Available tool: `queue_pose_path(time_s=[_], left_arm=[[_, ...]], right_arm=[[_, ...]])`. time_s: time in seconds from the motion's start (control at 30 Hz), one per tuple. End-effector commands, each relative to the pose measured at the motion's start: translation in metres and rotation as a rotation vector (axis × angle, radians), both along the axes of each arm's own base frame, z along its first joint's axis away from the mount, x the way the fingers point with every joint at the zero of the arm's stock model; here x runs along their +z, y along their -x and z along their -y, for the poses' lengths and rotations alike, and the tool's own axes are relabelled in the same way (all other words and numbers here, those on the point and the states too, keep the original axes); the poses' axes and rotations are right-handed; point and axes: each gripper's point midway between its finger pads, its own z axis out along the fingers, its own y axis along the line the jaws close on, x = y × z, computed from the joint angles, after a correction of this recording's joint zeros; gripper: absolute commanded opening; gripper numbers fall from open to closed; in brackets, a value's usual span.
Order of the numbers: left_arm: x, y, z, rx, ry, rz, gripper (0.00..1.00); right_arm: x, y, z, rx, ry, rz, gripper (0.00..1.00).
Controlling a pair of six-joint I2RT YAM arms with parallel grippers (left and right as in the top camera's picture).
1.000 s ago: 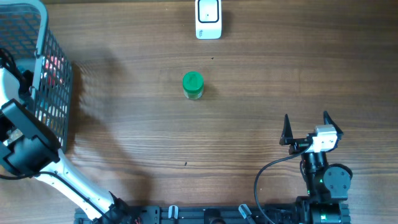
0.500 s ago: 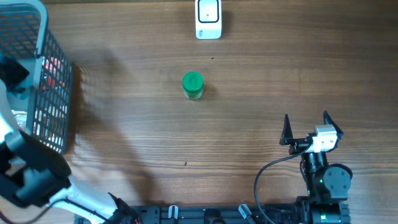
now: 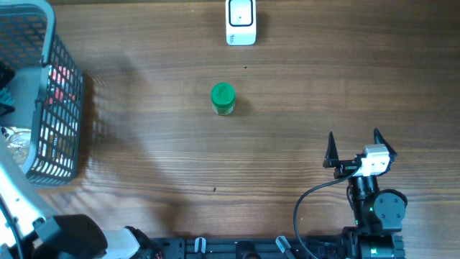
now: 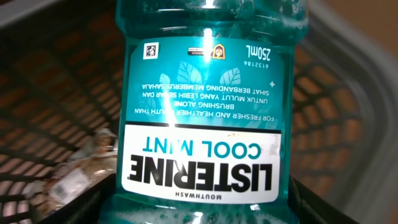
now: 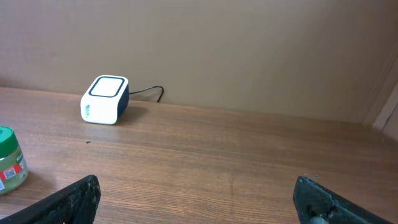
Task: Scan the item barcode
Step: 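Carry the Listerine bottle to the white scanner with the left gripper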
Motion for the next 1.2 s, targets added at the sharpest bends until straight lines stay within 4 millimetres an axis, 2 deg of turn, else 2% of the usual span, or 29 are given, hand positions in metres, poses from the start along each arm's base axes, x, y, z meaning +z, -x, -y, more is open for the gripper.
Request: queue_pose_path(time_s=[0.0, 0.13, 0.2, 0.47, 0.5, 0.6, 0.77, 0.87, 1.0, 1.17], left_arm=[[0.029, -0.011, 0.038, -0.147, 0.089, 0.143, 0.69], [0.03, -0.024, 0.068, -0.239, 0.16, 0.174, 0.7], [0.031, -0.033, 0.088, -0.299, 0.176, 0.175, 0.71], [0.03, -0.064, 0.186, -0.542, 0.197, 0.152, 0.71], [0.029, -0.067, 0.205, -0.581, 0.19, 0.141, 0.71], [0.027, -0.071, 0.233, -0.624, 0.157, 0.116, 0.69], [0.024, -0.07, 0.254, -0.655, 0.148, 0.091, 0.69], [0.015, -0.068, 0.261, -0.669, 0.165, 0.055, 0.69], [-0.008, -0.063, 0.271, -0.684, 0.201, -0.032, 0.68], [-0.042, -0.063, 0.303, -0.733, 0.255, -0.147, 0.69]], right_arm=[[0.001, 0.0, -0.001, 0.0, 0.009, 0.006, 1.0], [0.001, 0.0, -0.001, 0.0, 0.009, 0.006, 1.0], [0.001, 0.0, -0.001, 0.0, 0.009, 0.006, 1.0], [0.001, 0.0, -0.001, 0.0, 0.009, 0.005, 1.0], [0.001, 0.0, -0.001, 0.0, 0.009, 0.005, 1.0], [0.001, 0.0, -0.001, 0.0, 0.009, 0.006, 1.0], [0.001, 0.0, -0.001, 0.0, 0.009, 0.005, 1.0], [0.001, 0.0, -0.001, 0.0, 0.009, 0.005, 1.0], [0.001, 0.0, -0.001, 0.0, 0.009, 0.006, 1.0], [0.001, 0.0, -0.001, 0.0, 0.009, 0.005, 1.0]])
